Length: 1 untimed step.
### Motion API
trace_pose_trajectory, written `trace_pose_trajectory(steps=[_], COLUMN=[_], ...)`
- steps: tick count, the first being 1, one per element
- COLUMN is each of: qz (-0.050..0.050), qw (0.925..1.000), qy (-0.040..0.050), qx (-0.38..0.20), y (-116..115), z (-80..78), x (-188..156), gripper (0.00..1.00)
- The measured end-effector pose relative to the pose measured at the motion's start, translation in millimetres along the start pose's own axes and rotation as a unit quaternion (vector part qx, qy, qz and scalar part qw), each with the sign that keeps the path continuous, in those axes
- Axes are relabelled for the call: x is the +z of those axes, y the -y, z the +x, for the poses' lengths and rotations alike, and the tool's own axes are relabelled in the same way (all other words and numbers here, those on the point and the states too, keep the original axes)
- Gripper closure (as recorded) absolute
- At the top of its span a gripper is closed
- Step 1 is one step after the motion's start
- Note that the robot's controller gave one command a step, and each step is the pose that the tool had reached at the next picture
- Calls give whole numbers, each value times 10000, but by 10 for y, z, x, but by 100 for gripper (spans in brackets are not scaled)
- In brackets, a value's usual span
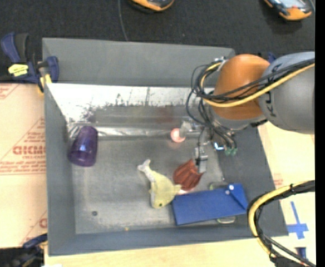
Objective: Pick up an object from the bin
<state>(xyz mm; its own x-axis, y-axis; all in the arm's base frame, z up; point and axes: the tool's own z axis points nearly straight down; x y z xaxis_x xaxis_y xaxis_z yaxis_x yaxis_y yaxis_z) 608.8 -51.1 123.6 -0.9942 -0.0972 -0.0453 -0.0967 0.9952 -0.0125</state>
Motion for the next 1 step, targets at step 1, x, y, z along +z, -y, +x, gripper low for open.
trace_pose_trajectory(steps=[1], qz=[-18], qw=[9999], qy=[6], qx=[-109], y=[-60], z=[106], x=[29], gripper=[0])
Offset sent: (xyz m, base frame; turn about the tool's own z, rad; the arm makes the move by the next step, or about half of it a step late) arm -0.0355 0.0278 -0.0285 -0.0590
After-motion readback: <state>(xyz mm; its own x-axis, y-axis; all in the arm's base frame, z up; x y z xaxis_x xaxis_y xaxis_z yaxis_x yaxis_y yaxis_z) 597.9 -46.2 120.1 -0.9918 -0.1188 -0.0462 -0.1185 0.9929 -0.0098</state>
